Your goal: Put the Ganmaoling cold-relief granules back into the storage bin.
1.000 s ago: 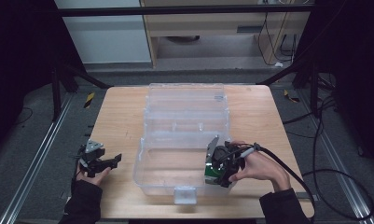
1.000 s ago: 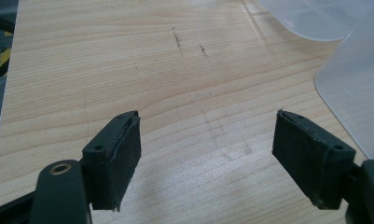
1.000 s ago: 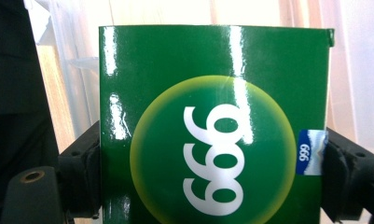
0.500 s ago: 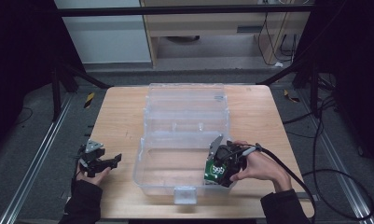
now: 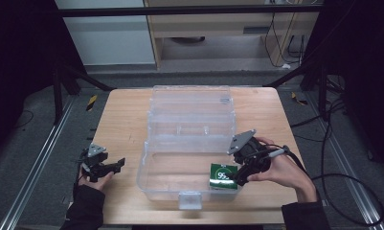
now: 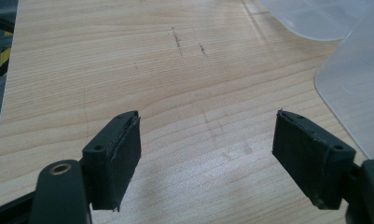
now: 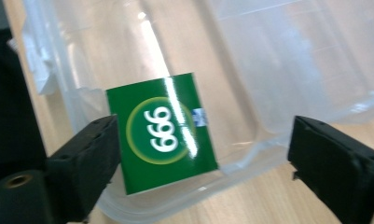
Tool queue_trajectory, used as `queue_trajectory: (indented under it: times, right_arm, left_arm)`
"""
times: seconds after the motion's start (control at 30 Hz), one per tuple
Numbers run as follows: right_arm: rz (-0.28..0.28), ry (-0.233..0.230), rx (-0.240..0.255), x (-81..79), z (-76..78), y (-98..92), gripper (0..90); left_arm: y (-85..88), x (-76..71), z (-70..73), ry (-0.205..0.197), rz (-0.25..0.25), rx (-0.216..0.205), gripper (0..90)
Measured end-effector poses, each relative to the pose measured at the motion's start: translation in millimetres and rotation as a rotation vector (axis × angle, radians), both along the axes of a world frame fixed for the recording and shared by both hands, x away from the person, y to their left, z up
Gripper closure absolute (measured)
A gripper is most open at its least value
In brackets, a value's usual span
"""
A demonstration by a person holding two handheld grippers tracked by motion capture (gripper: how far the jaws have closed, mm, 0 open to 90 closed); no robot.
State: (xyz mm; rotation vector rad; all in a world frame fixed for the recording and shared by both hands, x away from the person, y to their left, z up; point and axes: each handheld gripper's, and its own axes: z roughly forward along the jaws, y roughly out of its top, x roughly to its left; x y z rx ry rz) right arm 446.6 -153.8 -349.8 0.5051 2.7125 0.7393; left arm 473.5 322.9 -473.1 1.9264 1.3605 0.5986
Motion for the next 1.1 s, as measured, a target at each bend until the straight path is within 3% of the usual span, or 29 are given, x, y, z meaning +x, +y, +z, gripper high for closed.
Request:
queue_trajectory:
  times: [0.13, 0.27, 0.47, 0.8, 0.93, 1.1]
  right_arm:
    - [-0.049, -0.030, 0.084, -3.6, 3.1, -14.2, 7.7]
    - [-0.113, -0.060, 0.135, -6.7, -0.7, -29.6, 6.3]
    - [-0.242, -0.155, 0.248, -12.9, -8.6, -54.0, 5.0]
    - [-0.449, -0.222, 0.431, -15.4, -35.7, -86.8, 3.6]
    - [-0.566, -0.248, 0.468, -11.8, -52.5, -99.0, 4.1]
    - [-0.668, -0.238, 0.478, -6.8, -76.2, -113.6, 3.6]
  left_arm:
    - [-0.3, -0.1, 0.1, -0.001, 0.000, 0.001, 22.9]
    - [-0.6, 0.0, 0.0, -0.001, -0.001, 0.000, 22.9]
    - [-1.1, 0.2, -0.3, 0.004, -0.006, 0.007, 22.9]
    - [-2.2, 0.1, -0.5, 0.002, -0.006, 0.009, 22.8]
    - [-2.4, 0.2, -0.8, 0.001, -0.004, 0.009, 22.5]
    - [-2.8, 0.7, -1.8, 0.003, -0.008, 0.014, 22.2]
